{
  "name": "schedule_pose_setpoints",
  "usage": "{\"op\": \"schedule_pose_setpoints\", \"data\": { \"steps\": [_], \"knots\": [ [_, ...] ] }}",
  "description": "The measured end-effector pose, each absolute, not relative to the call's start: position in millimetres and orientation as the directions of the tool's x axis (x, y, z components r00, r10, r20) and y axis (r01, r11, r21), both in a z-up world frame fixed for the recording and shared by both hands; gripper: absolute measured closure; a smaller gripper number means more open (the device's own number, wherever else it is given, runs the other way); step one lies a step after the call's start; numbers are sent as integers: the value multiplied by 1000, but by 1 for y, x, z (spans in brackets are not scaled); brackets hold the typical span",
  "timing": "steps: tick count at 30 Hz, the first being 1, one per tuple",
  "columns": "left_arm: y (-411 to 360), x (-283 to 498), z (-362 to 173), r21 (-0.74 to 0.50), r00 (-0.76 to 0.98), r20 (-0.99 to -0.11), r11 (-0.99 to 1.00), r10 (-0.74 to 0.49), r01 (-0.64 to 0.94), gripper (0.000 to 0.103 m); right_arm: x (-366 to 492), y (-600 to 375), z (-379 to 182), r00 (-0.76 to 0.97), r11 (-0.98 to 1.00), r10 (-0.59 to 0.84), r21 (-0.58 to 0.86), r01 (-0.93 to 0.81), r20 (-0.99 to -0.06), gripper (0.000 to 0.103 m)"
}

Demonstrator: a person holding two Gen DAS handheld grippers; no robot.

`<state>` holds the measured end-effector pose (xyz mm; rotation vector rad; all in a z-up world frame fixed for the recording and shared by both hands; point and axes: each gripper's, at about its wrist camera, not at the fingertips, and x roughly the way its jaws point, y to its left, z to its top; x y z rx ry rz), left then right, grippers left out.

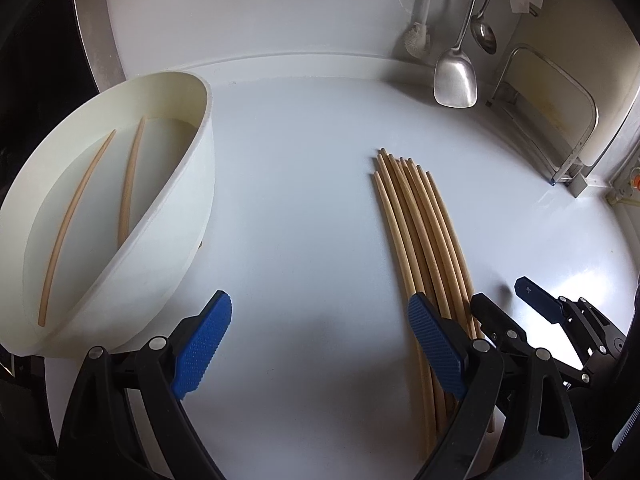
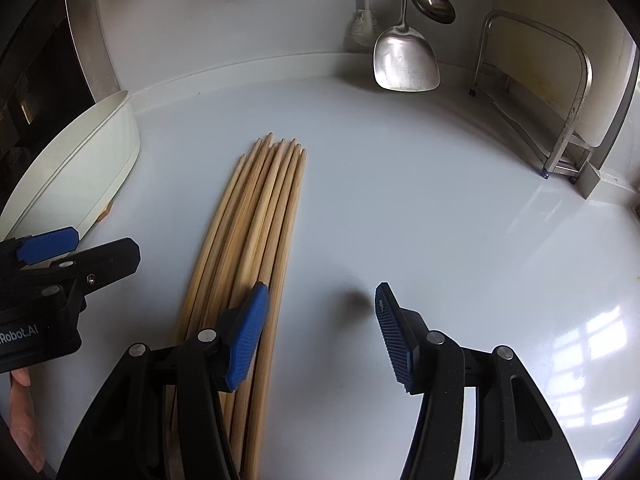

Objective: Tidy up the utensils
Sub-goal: 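Move both tools back to the chopstick bundle on the counter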

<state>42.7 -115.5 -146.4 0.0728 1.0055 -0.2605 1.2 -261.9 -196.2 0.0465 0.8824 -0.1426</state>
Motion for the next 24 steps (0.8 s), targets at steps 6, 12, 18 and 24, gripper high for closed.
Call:
{"op": "schedule_pose_setpoints", "data": {
  "steps": [6, 12, 18, 24],
  "knots": [
    [-118, 45, -149, -62, 495, -849, 967, -182, 249, 15, -1, -260, -200, 618, 988, -135, -56, 146, -775, 51],
    [-121, 46, -156, -63, 489, -853, 967, -180, 247, 15, -2, -271, -199, 617, 985, -142, -49, 166, -774, 53],
    [-128, 45, -165, -48, 481, -860, 965, -171, 257, 15, -8, -292, -199, 613, 977, -162, -39, 209, -773, 54],
    [-136, 47, -173, -36, 473, -865, 962, -165, 271, 14, -12, -304, -199, 613, 979, -146, -25, 202, -777, 54]
  ]
}}
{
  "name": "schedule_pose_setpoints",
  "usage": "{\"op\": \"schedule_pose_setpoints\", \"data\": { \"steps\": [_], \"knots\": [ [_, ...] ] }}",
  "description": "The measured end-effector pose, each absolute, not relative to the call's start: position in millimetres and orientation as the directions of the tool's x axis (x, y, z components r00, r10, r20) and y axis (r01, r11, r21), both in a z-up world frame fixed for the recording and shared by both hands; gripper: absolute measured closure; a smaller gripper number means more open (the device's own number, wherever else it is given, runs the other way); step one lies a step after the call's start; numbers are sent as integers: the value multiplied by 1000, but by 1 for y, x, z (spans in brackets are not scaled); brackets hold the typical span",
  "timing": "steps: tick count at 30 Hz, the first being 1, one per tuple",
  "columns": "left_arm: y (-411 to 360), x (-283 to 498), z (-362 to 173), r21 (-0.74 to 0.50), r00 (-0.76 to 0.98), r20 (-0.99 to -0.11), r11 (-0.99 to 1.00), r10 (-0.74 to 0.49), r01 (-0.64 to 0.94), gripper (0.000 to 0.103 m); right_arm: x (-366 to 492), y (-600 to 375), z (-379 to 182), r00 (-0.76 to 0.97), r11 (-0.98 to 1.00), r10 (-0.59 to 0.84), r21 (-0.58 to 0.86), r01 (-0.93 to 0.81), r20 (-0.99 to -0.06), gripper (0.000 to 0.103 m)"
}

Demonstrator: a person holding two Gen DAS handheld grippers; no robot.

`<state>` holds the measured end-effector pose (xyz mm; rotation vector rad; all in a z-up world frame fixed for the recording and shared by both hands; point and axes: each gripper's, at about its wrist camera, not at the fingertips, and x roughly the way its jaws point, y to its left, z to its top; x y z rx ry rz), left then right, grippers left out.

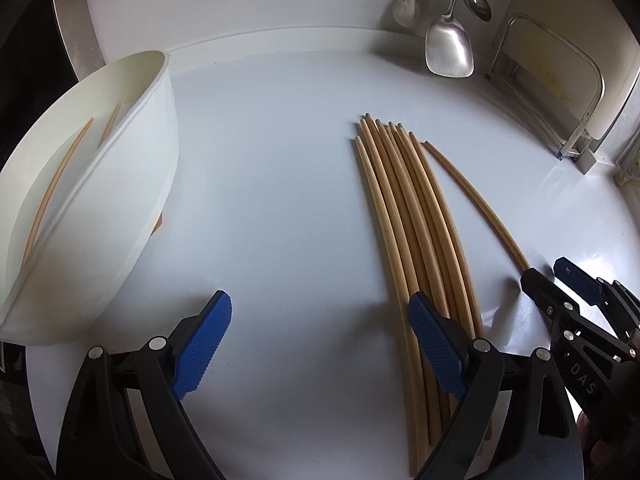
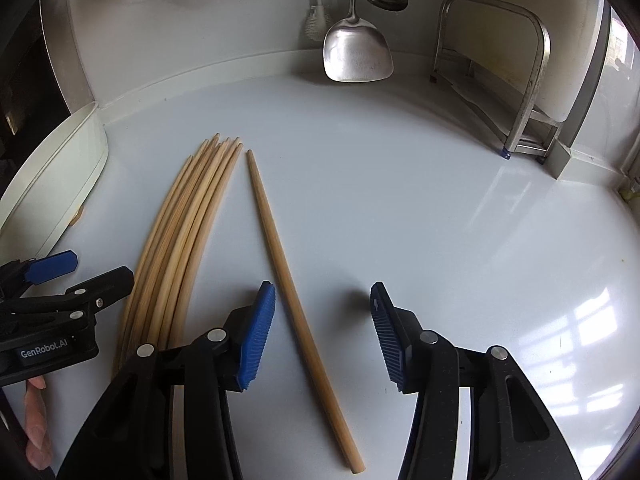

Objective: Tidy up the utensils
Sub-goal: 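Move both tools back to the chopstick bundle on the counter, then grasp another chopstick with the left tool while the right tool grasps one too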

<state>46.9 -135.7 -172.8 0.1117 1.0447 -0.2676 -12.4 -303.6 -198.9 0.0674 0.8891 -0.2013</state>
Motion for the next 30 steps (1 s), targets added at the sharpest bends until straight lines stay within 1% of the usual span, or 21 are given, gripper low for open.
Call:
{"op": "schedule_pose_setpoints", "data": {
  "steps": [5, 10, 15, 18, 20, 22, 23, 24, 25, 26, 28, 29, 30],
  "knots": [
    [-137, 45, -172, -9, 489, -860, 963, -144, 269, 12, -14, -302, -199, 619, 983, -127, -17, 181, -775, 54],
    [-133, 45, -177, 24, 482, -870, 967, -105, 252, 7, -12, -303, -199, 622, 985, -124, -18, 174, -773, 54],
    [-131, 50, -176, 33, 494, -865, 973, -86, 227, 6, -6, -307, -201, 619, 982, -150, -43, 185, -771, 55],
    [-131, 50, -175, 36, 502, -861, 974, -84, 223, 7, -3, -312, -200, 621, 981, -157, -48, 189, -768, 63],
    [-130, 49, -174, 27, 505, -858, 973, -95, 229, 12, -1, -314, -200, 620, 982, -154, -50, 182, -769, 69],
    [-132, 47, -172, 14, 502, -857, 970, -113, 242, 25, 1, -316, -200, 617, 982, -157, -58, 178, -771, 79],
    [-134, 46, -171, 7, 500, -857, 969, -123, 249, 29, 1, -316, -200, 615, 983, -157, -61, 174, -773, 82],
    [-135, 44, -170, 4, 500, -857, 967, -127, 253, 35, 2, -315, -199, 613, 984, -154, -64, 167, -775, 87],
    [-136, 43, -169, 4, 501, -856, 966, -131, 259, 43, 1, -314, -199, 611, 985, -152, -68, 159, -777, 94],
    [-138, 41, -167, 2, 501, -854, 964, -137, 266, 49, 1, -312, -200, 610, 986, -148, -71, 148, -778, 95],
    [-140, 38, -164, -2, 499, -855, 962, -143, 273, 79, -1, -307, -200, 608, 989, -142, -84, 124, -781, 96],
    [-141, 37, -163, -5, 495, -857, 961, -146, 276, 85, -1, -305, -200, 608, 990, -137, -85, 114, -782, 97],
    [-142, 35, -163, -6, 491, -858, 960, -149, 279, 94, -2, -304, -200, 608, 991, -131, -82, 109, -783, 97]
  ]
}}
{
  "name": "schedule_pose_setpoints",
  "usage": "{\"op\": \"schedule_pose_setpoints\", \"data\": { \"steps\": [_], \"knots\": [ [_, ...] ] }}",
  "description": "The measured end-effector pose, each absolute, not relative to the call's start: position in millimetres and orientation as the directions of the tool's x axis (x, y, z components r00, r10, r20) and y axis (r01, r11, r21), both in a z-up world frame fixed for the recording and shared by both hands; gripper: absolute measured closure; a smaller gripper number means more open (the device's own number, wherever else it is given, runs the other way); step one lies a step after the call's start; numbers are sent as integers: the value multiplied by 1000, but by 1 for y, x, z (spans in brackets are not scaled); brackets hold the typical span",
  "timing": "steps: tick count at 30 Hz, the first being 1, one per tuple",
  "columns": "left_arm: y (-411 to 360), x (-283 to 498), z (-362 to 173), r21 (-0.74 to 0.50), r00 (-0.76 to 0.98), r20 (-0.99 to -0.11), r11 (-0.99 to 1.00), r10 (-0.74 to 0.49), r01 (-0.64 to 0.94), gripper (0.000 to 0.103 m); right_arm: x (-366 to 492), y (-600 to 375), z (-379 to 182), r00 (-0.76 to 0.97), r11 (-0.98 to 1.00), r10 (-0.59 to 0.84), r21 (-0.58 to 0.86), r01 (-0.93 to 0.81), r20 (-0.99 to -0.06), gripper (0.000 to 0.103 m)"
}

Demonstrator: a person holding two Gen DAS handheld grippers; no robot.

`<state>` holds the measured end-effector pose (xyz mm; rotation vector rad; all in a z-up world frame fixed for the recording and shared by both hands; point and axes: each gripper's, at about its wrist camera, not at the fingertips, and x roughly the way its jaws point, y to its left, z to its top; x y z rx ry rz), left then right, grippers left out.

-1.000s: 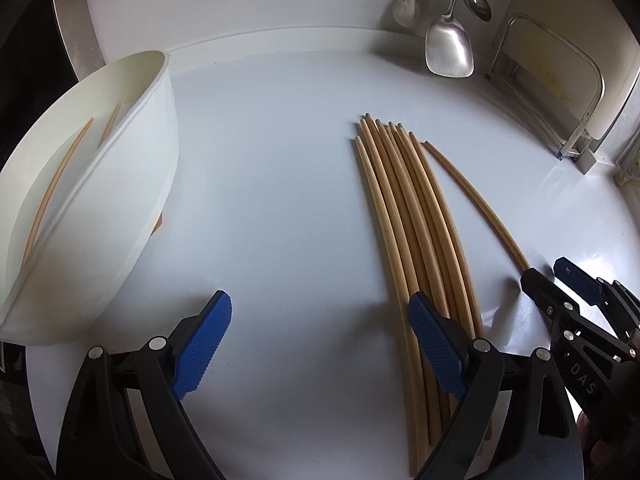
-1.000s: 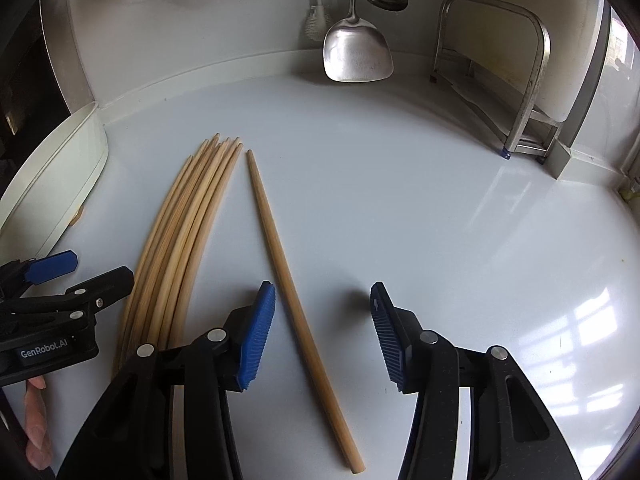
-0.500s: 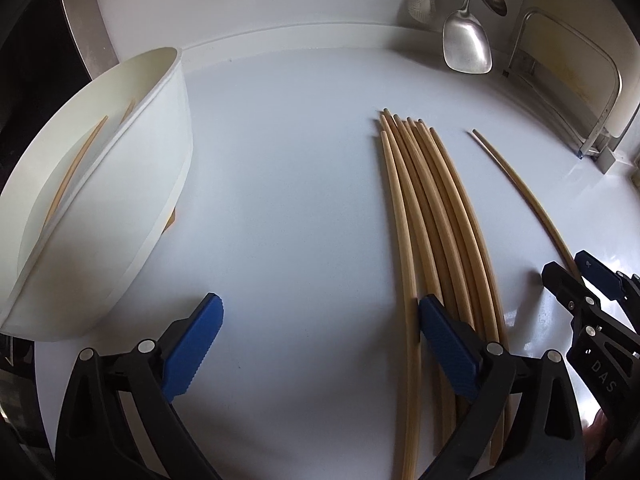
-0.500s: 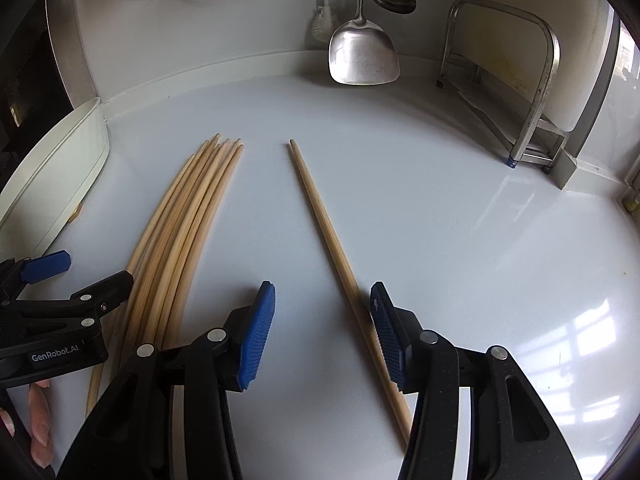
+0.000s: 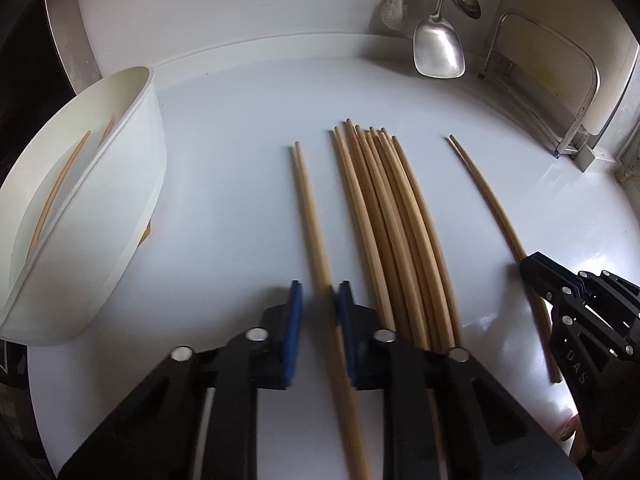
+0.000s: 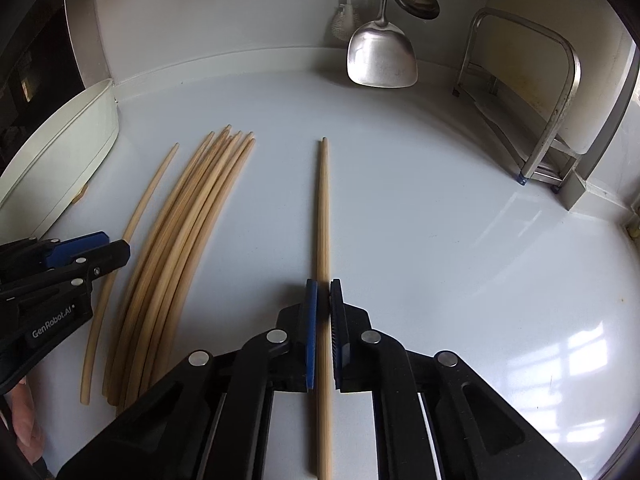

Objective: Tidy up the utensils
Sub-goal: 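Grasp another chopstick with the left tool while the right tool grasps one too, then carry the held chopsticks over the white bowl with both tools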

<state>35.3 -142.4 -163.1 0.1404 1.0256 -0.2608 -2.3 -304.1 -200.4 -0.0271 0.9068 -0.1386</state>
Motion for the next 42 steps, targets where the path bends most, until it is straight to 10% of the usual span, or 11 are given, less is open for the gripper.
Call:
{"op": "schedule_pose_setpoints", "data": {
  "steps": [21, 42],
  "knots": [
    [-121, 34, -87, -105, 441, -868, 953, -227, 285, 96, -18, -281, -135, 604, 995, -63, -5, 96, -795, 97],
    [100, 116, -31, -64, 528, -842, 992, -112, 108, 96, 87, -69, -76, 656, 991, 121, 52, -124, -745, 97]
  ]
}}
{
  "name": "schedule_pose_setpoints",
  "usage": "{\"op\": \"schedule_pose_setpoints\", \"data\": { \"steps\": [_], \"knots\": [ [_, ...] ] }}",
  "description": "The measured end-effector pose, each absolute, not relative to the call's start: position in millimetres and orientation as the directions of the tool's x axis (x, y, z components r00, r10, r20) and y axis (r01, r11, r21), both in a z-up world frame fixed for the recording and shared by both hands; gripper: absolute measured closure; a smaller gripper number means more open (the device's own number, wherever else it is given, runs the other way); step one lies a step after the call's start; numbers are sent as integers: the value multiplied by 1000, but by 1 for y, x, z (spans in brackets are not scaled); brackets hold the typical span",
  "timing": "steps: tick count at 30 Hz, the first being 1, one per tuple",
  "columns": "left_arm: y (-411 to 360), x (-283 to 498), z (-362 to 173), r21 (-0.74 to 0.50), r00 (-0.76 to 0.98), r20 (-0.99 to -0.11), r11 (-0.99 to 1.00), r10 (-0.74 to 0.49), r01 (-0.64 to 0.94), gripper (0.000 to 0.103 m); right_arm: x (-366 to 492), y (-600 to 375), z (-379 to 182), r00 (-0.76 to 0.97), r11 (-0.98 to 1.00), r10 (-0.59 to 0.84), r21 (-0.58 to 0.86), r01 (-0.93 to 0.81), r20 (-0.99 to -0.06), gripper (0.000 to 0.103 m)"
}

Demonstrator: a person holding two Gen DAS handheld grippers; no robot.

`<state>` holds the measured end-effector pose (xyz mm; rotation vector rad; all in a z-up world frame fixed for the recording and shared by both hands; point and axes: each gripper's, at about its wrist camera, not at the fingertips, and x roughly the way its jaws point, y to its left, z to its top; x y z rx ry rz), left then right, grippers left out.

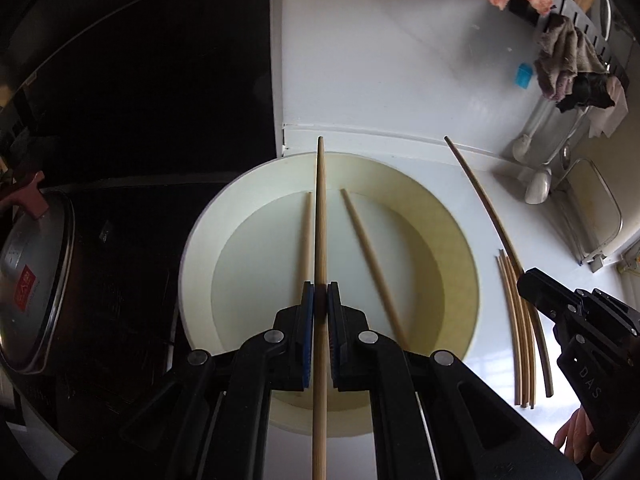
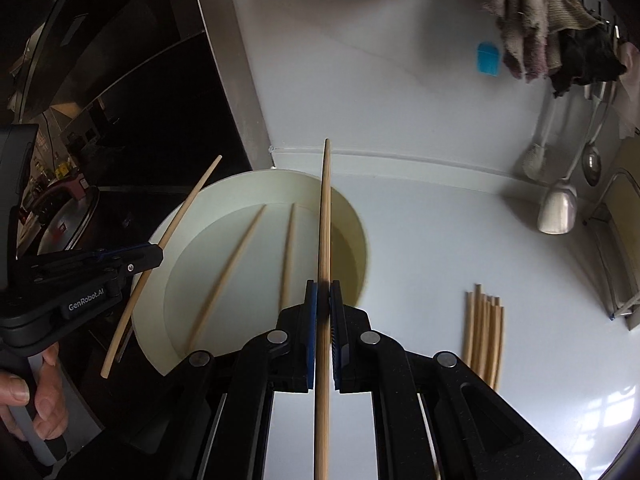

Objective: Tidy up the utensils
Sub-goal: 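Carry the held chopsticks over the white bowl with both tools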

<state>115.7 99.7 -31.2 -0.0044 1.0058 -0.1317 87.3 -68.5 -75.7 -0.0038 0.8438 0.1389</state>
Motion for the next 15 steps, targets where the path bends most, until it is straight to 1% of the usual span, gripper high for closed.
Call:
{"op": "schedule_pose_setpoints", "data": {
  "steps": [3, 8, 15],
  "knots": [
    [113, 134, -45, -73, 505, -854, 990, -124, 119, 96, 105, -46, -88, 628, 989, 135, 70, -128, -766, 97],
    [120, 155, -68, -87, 458, -876, 984, -150, 155, 96, 134, -21, -111, 580, 991, 121, 67, -112, -805, 97],
    [119, 175, -92, -119, 407, -894, 974, -190, 194, 96, 158, -15, -140, 510, 995, 96, 70, -70, -855, 97]
  ]
}}
